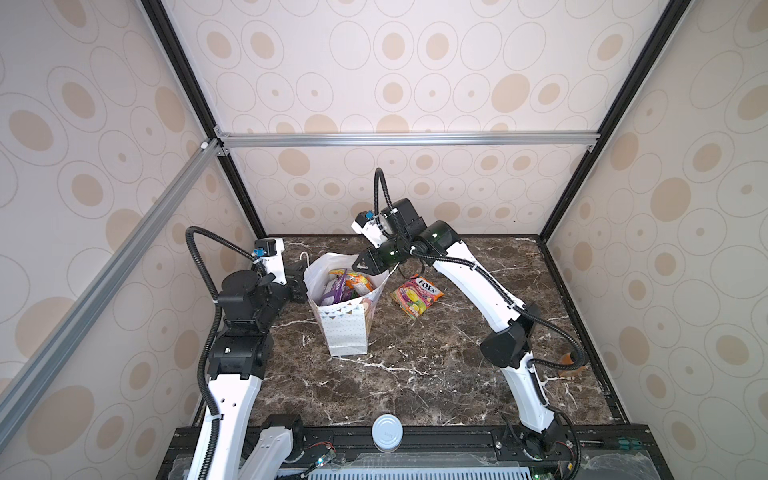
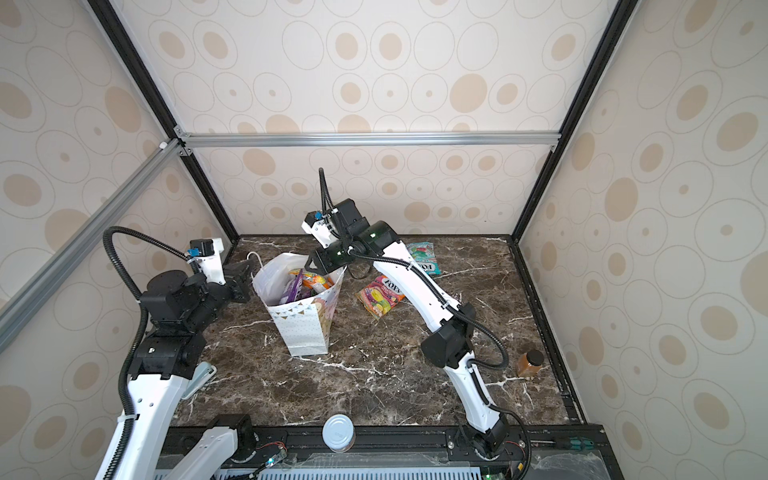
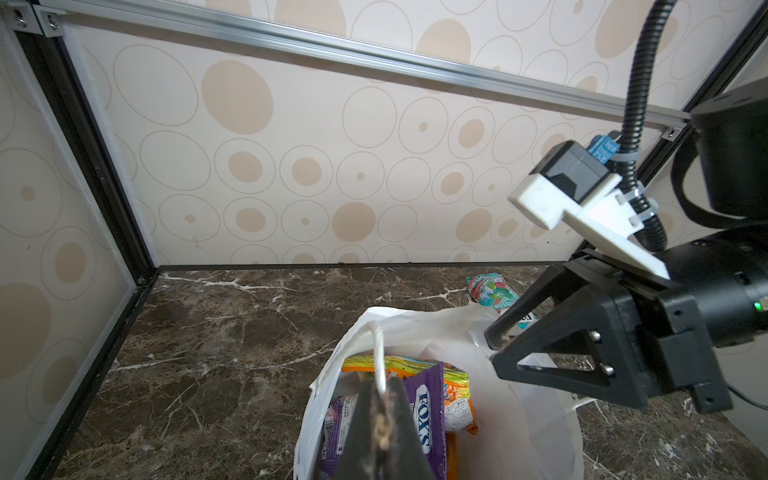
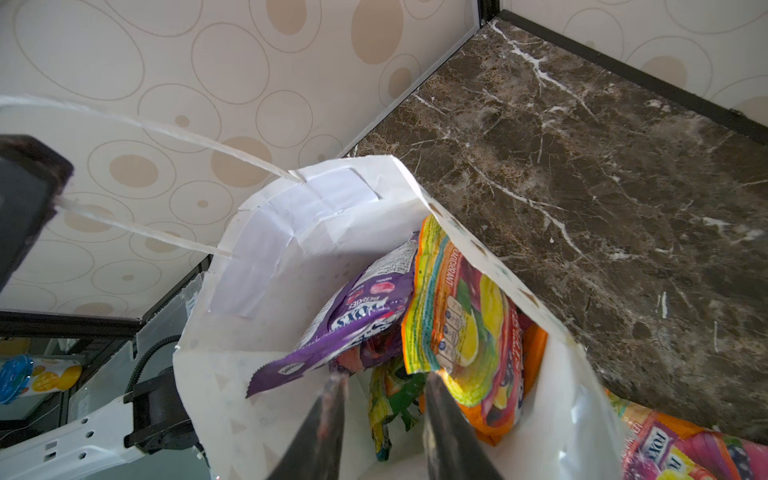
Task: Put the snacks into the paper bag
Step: 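Lift the right gripper out of the bag and swing it toward the orange packet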
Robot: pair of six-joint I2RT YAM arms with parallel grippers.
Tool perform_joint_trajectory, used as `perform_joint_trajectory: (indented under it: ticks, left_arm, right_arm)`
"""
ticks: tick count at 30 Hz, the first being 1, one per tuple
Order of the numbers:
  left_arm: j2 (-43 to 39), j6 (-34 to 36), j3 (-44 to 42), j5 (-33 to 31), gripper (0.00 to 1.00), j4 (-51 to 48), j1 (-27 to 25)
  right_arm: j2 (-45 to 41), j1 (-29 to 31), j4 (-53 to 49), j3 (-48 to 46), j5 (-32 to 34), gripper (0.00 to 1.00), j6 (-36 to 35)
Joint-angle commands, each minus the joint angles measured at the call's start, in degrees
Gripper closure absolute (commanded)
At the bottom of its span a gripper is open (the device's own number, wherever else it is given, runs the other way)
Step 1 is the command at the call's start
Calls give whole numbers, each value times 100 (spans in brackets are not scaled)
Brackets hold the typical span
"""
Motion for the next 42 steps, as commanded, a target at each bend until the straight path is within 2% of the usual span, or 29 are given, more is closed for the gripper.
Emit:
perform_joint_trajectory:
  ticks: [1, 9, 12, 17, 26, 33, 42]
  left_arm:
    - [-116, 127, 90, 13, 100, 309, 48]
    - [-115, 126, 90, 11, 100, 320, 50]
    - [-123, 119, 91, 2, 100, 319, 54]
    - [-159, 132, 86, -44, 100, 317, 60]
    - [-159, 136, 82, -65, 100, 314, 68]
    - [-150, 136, 89, -74, 100, 309, 69]
    - [-150, 148, 64, -144, 100, 316, 68]
  right_arm:
    - [-364, 122, -148, 138, 194, 65, -212]
    - [-700, 327, -104, 42, 452, 66, -403]
    - [-1029, 355, 161, -257, 448, 67, -362]
    - [-1971, 356, 983, -1409, 584, 67, -273]
    - [-3735, 265, 2290, -3791, 1517, 67, -178]
    - [-4632, -70, 2729, -4945, 1754, 67, 98]
    - [-5834, -560, 2828, -6432, 2090, 68, 535]
